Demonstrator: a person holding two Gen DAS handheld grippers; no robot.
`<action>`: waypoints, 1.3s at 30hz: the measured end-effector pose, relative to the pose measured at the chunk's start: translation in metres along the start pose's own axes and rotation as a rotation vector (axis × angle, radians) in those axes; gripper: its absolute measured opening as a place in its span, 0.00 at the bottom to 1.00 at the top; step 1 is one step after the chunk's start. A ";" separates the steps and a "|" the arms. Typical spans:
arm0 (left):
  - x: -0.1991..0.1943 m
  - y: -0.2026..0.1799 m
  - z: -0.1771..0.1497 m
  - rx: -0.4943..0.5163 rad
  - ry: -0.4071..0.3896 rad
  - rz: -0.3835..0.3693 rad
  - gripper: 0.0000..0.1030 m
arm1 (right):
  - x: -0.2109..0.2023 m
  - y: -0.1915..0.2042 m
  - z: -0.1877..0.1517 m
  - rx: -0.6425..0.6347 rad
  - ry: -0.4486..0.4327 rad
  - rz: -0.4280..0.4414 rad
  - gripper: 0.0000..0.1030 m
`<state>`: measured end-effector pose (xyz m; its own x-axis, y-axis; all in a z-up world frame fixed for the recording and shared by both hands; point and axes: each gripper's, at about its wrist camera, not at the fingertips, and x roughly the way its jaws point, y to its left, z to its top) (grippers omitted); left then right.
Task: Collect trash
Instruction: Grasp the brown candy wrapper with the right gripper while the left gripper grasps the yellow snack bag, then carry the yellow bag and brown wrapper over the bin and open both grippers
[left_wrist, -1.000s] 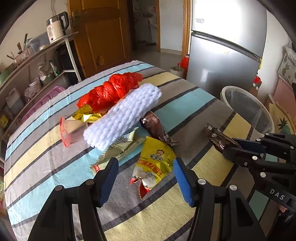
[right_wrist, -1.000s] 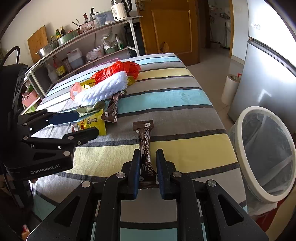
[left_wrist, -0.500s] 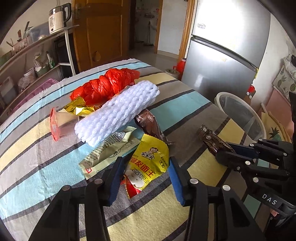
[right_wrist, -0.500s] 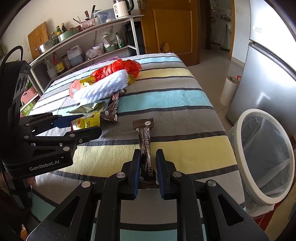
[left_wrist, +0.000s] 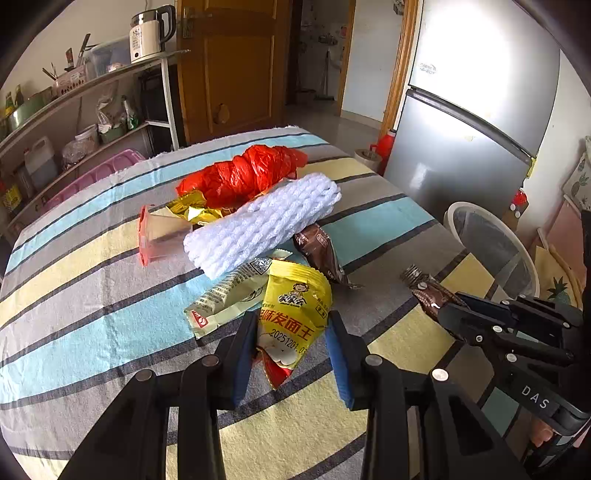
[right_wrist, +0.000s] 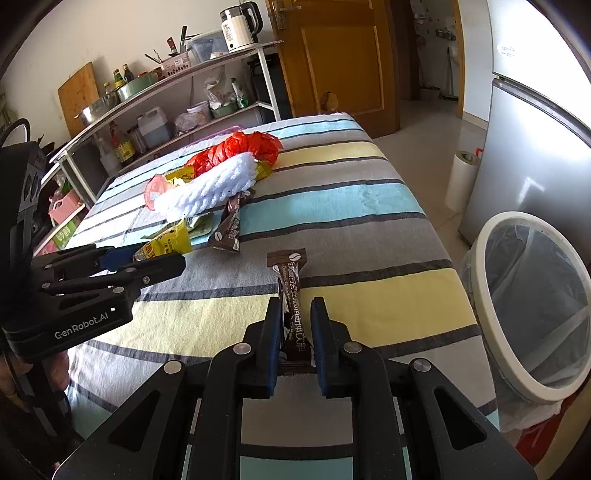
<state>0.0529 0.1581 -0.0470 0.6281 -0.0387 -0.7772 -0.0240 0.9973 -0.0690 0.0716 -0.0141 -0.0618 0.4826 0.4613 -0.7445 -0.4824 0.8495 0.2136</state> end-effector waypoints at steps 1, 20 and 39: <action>-0.003 -0.003 0.000 0.007 -0.004 0.004 0.37 | -0.001 0.000 0.000 0.000 -0.006 0.003 0.16; -0.039 -0.042 0.017 0.047 -0.084 -0.011 0.37 | -0.048 -0.019 0.007 0.038 -0.136 -0.003 0.14; -0.014 -0.164 0.058 0.204 -0.099 -0.194 0.37 | -0.115 -0.124 0.001 0.185 -0.230 -0.212 0.14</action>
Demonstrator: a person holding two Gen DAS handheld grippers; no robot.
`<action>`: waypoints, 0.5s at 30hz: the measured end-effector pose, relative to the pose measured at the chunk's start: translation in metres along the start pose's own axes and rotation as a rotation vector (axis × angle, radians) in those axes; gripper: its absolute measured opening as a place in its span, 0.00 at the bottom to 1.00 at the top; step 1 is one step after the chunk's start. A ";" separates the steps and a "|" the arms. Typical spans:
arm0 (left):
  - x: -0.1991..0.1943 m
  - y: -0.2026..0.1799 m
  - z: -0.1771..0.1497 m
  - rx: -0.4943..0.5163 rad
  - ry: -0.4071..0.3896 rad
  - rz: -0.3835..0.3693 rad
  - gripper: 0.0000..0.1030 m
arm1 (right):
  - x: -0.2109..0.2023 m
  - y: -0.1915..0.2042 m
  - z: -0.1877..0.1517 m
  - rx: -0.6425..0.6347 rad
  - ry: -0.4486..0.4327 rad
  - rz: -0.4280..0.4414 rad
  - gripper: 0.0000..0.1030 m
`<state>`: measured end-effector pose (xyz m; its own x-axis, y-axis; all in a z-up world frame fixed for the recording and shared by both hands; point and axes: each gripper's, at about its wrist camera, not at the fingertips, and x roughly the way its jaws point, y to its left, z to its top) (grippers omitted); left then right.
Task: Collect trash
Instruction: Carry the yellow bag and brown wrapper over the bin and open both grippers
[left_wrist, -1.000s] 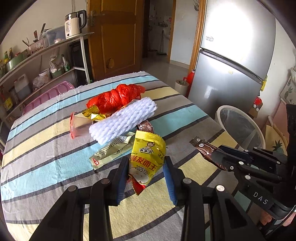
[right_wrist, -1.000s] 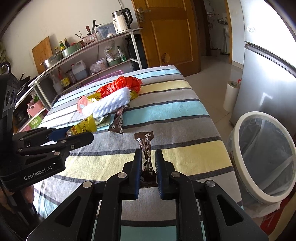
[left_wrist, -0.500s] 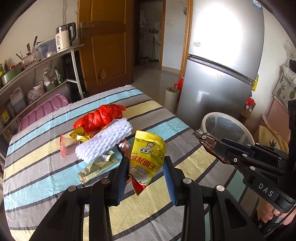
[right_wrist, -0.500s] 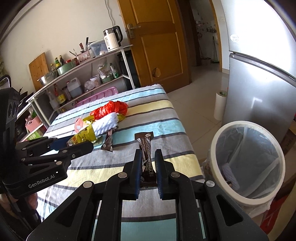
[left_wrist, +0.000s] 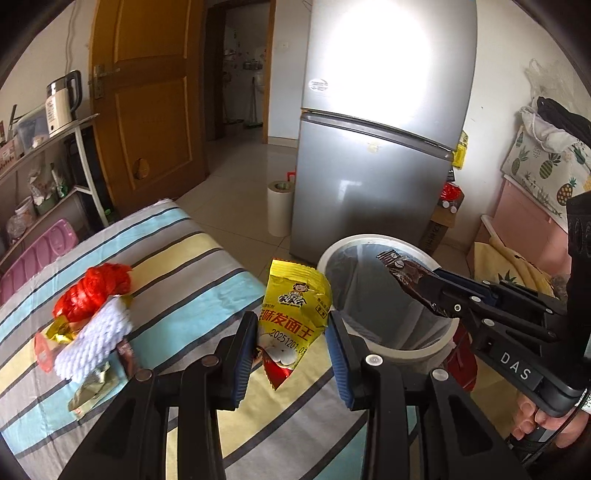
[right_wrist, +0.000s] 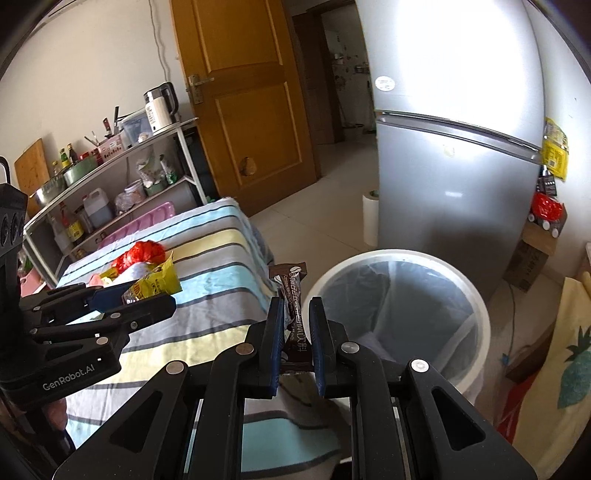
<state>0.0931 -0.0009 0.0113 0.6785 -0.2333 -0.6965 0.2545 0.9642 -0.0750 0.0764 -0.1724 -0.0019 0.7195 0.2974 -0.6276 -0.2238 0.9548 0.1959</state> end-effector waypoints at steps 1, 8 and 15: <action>0.006 -0.008 0.003 0.008 0.003 -0.015 0.37 | 0.000 -0.008 0.001 0.011 0.002 -0.017 0.14; 0.046 -0.054 0.018 0.079 0.037 -0.068 0.37 | 0.003 -0.055 0.000 0.064 0.029 -0.086 0.14; 0.083 -0.079 0.024 0.106 0.091 -0.078 0.37 | 0.018 -0.088 -0.004 0.105 0.071 -0.128 0.14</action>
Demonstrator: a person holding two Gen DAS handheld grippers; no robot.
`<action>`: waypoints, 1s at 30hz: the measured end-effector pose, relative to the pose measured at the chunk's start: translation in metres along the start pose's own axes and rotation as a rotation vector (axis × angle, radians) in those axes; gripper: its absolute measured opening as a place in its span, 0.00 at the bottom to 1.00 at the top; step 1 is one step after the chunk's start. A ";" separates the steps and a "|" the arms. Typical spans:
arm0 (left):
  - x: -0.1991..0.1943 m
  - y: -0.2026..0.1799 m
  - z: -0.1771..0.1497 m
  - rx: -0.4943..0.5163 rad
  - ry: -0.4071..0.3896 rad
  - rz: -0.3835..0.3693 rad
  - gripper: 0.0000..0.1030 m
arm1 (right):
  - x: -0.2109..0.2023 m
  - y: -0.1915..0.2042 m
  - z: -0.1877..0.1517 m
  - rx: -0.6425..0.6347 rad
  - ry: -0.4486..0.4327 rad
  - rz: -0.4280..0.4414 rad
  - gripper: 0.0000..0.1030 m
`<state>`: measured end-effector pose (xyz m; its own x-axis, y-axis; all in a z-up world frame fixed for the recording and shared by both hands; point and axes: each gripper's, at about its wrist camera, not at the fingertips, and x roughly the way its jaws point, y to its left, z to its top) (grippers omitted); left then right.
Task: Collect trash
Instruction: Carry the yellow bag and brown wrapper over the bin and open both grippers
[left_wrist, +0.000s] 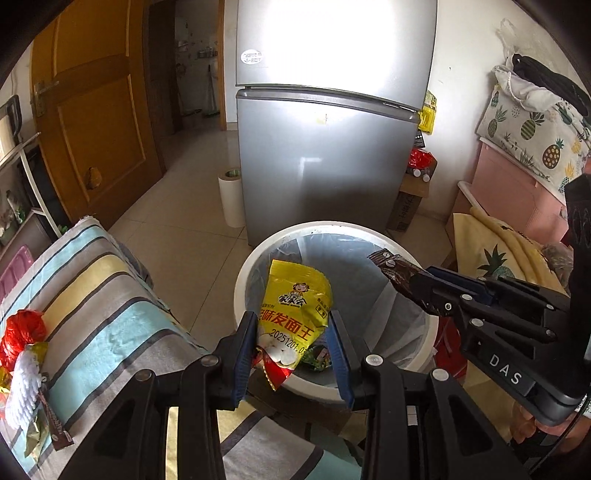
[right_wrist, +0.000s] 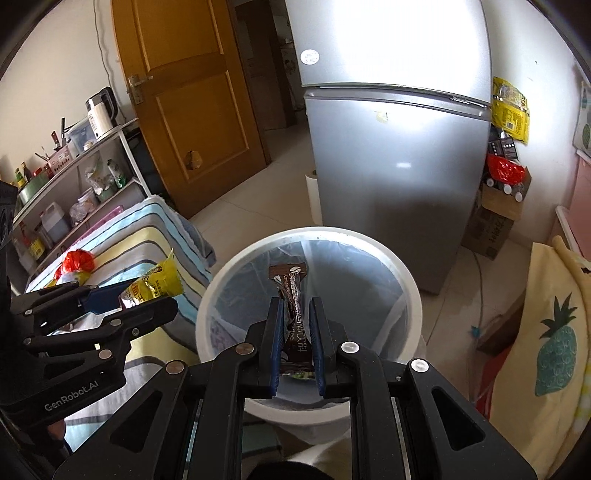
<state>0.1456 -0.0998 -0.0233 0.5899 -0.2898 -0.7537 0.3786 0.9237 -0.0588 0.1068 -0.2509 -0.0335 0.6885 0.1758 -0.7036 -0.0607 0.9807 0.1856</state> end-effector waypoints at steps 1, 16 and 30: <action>0.005 -0.001 0.001 -0.002 0.010 -0.002 0.37 | 0.004 -0.001 0.000 -0.001 0.009 -0.003 0.14; 0.054 -0.010 0.010 -0.010 0.097 0.016 0.43 | 0.035 -0.032 -0.001 0.036 0.097 -0.054 0.18; 0.013 0.011 0.004 -0.063 0.033 0.018 0.45 | 0.012 -0.012 -0.002 0.035 0.035 -0.049 0.38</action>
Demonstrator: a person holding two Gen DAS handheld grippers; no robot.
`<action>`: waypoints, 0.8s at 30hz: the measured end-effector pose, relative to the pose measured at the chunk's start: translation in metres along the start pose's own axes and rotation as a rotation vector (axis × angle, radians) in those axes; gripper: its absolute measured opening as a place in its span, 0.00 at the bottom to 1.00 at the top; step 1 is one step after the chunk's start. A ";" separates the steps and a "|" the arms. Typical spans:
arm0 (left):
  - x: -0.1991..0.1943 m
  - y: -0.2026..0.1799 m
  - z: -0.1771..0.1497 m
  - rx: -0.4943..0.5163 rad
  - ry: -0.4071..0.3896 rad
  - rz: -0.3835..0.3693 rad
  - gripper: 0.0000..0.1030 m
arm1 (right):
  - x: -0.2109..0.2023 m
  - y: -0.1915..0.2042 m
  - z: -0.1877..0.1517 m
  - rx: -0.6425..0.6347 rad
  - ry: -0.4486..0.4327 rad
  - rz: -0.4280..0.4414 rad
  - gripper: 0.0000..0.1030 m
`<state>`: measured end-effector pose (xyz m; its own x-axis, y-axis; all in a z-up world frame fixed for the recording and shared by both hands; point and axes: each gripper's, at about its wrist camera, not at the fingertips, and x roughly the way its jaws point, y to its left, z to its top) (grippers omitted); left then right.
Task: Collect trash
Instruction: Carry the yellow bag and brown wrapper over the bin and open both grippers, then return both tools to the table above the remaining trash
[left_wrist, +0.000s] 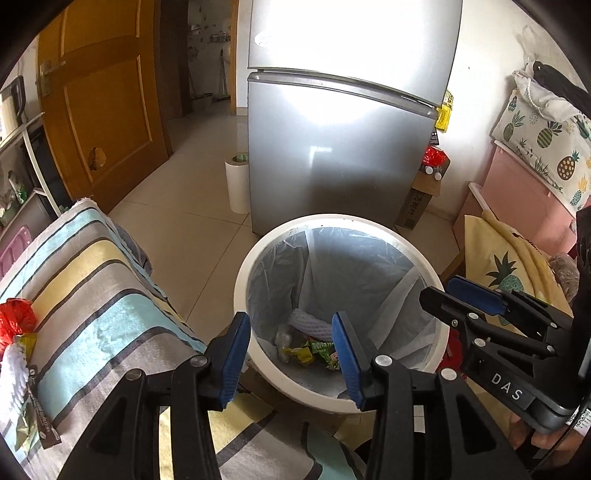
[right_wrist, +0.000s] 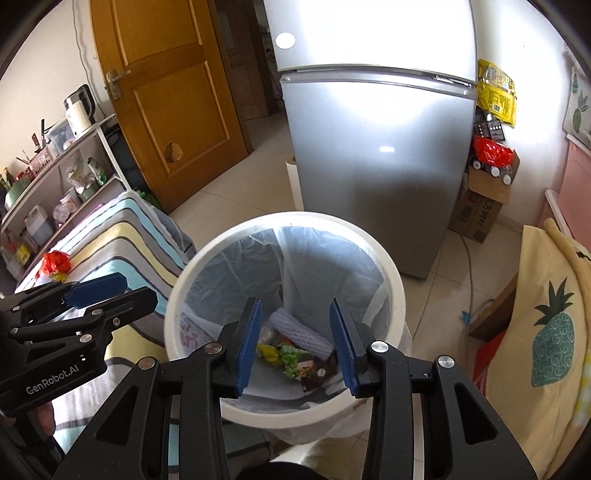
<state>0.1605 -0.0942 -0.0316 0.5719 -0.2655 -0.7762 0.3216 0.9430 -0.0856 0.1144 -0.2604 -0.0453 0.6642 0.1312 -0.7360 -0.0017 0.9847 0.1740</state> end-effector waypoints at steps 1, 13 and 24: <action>-0.006 0.002 -0.001 -0.003 -0.010 0.008 0.45 | -0.003 0.003 0.000 -0.001 -0.007 0.002 0.38; -0.066 0.045 -0.025 -0.061 -0.092 0.067 0.45 | -0.030 0.054 -0.003 -0.049 -0.062 0.061 0.38; -0.102 0.104 -0.055 -0.153 -0.124 0.175 0.44 | -0.028 0.112 -0.012 -0.135 -0.046 0.153 0.38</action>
<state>0.0940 0.0423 0.0038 0.6999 -0.1093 -0.7058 0.0971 0.9936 -0.0576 0.0867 -0.1521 -0.0133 0.6821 0.2778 -0.6764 -0.2032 0.9606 0.1896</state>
